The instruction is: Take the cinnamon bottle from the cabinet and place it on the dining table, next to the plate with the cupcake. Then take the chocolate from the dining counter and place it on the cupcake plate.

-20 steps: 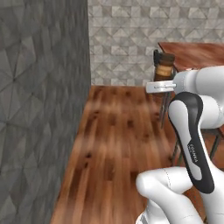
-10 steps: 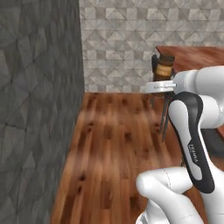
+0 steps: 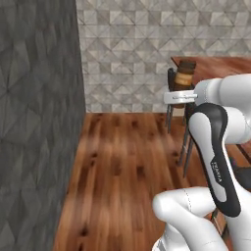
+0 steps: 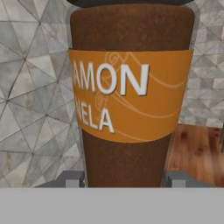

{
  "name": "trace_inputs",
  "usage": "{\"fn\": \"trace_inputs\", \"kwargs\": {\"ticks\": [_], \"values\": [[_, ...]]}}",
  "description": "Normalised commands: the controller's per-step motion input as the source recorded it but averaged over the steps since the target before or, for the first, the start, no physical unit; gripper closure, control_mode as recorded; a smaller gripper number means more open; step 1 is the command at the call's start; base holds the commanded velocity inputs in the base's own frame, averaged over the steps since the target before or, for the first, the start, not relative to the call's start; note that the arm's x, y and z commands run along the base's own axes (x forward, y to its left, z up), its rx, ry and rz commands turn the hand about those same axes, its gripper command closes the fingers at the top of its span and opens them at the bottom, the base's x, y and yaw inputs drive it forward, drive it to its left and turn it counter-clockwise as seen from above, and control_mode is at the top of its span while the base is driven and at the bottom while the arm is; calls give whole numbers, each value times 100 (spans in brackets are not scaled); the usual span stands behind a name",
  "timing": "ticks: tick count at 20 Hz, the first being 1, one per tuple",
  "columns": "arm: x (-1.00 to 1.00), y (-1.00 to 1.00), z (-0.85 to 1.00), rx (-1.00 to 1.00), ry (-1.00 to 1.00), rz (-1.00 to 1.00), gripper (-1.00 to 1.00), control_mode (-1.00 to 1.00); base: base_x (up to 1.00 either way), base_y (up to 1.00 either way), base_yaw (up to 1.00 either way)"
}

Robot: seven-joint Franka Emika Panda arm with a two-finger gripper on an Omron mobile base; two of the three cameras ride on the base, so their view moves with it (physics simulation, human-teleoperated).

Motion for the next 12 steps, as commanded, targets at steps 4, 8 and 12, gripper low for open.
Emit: {"fn": "trace_inputs", "kwargs": {"ticks": [4, 8, 12], "values": [[0, 0, 0, 0, 0, 0, 100, 100, 91, 0, -9], [0, 0, 0, 0, 0, 0, 100, 100, 77, 3, -26], [0, 0, 0, 0, 0, 0, 100, 100, 56, 8, -48]]}}
